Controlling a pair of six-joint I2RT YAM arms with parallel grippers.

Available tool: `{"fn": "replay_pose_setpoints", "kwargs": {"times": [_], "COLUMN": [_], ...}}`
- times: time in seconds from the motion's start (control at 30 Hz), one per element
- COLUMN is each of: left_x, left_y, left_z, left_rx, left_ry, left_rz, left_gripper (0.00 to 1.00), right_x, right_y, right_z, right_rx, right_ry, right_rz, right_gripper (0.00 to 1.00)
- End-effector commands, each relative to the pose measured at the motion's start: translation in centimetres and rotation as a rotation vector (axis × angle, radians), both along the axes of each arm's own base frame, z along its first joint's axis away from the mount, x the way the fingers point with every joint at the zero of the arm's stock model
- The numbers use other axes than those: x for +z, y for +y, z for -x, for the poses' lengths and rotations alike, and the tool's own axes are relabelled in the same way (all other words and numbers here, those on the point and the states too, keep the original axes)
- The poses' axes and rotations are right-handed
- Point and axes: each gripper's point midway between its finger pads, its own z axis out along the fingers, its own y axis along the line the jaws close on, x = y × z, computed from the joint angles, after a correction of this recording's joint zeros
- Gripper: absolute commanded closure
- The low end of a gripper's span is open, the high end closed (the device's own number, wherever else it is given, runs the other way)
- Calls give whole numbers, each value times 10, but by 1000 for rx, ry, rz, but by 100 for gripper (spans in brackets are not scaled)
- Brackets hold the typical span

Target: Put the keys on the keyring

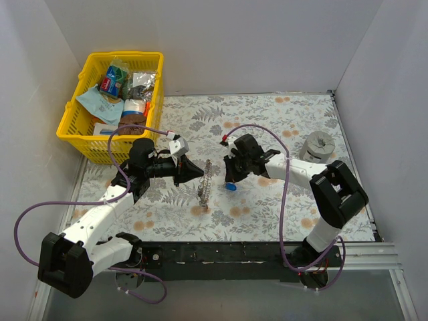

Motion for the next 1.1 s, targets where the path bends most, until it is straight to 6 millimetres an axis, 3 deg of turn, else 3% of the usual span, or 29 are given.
{"fn": "replay_pose_setpoints", "kwargs": {"times": [0.0, 0.33, 0.73, 1.07], "left_x": [9, 8, 8, 5], "left_y": [2, 3, 9, 15], "left_z": [2, 2, -3, -5], "left_rx": [-2, 2, 40, 63], "left_ry": [-51, -51, -80, -121], "left_rz": [13, 11, -29, -68], "left_gripper": [100, 100, 100, 100], "right_x": [22, 4, 76, 123], "right_y": [12, 4, 15, 18], "right_z": [7, 21, 18, 37], "right_rx": [107, 155, 177, 300], "right_ry": [-63, -55, -229, -378], "right_rz": [-89, -52, -225, -363], "right_gripper": [99, 99, 99, 99]}}
